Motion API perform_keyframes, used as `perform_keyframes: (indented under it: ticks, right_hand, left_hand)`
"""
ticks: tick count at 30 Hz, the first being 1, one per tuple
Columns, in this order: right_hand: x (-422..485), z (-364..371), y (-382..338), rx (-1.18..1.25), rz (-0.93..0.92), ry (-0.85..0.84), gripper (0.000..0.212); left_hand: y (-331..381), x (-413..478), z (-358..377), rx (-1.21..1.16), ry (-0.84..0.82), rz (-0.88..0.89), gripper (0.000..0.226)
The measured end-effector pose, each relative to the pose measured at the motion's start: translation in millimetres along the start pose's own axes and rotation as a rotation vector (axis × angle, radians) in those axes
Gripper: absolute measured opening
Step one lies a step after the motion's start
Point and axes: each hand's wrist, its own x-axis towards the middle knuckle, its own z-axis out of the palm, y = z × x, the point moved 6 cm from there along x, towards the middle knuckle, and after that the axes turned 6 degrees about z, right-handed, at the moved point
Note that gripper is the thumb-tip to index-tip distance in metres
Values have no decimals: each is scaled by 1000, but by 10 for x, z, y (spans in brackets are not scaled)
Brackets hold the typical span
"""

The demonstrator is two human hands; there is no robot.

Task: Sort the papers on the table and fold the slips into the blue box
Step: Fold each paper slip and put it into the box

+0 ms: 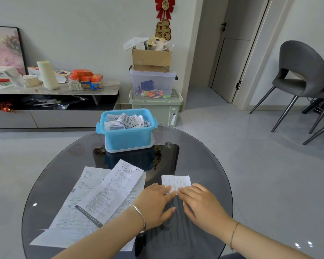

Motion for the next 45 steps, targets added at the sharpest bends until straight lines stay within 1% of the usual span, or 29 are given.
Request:
perform_keyframes:
  ticks: [2,6,9,12,18,20,23,25,27,28,30,31,33,36,38,39,40,42,43,45]
  right_hand:
    - [-25,-12,30,-39,-14,9,37]
    - [-112,-95,196,-57,54,25,37]
    - [-166,-137,275,-57,106,-21,39]
    - [-167,-161,266,-55,115,-52,39]
    - [-151,-181,261,-69,107,-63,40]
    - [-147,-186,257,-83,100,-57,39]
    - [-131,-182,229,-114,73,-48,27]
    - [-109,-173,210,-161,45,-34,26]
    - [-51,-170,186,-213,14,8,25]
    - [-6,-168,162,-227,1,29,25]
    - [113,-142,87,-242,-18,23,37]
    - [170,-108,42,-246,-37,7,38]
    - [260,-39,-61,-255,-86,-26,33]
    - [306,49,-79,-278,-120,-65,35]
    - [317,49,-45,-314,-101,-61,35]
    - [321,17,-25,-302,-61,-51,36]
    - [325,-31,13,-244,5,-20,35]
    - [317,-175,143,59,239,54,29]
    - [290,-219,231,281,389,43,26]
    - [218,-260,346,763,641,37,28]
  left_hand:
    - [4,2,-3,-12,-4,-4,57]
    - [0,0,-33,-13,9,-1,54]
    - [57,18,-34,23,-16,-15,55]
    - [157,81,-21,89,-57,-23,60]
    - [36,9,-79,95,-94,-25,63]
    - [-32,-48,-73,111,-71,-4,71]
    - [-100,-134,-41,103,-15,14,95]
    - [-136,-162,-10,77,-3,4,97]
    - [-131,-171,9,56,-19,-1,91]
    - [-126,-174,11,48,-32,-7,82]
    - [-129,-176,4,30,-58,-23,66]
    - [-126,-176,-13,22,-62,-29,66]
    - [-132,-199,-60,4,-63,-46,69]
    - [-176,-198,-110,-104,4,-84,53]
    - [-199,-208,-162,-218,82,-116,53]
    - [-209,-213,-196,-260,138,-126,55]
    - [-215,-222,-244,-289,206,-132,58]
    - [-221,-228,-306,-310,303,-135,63]
    - [-207,-211,-314,-303,321,-126,64]
    - [-161,-161,-298,-256,309,-103,65]
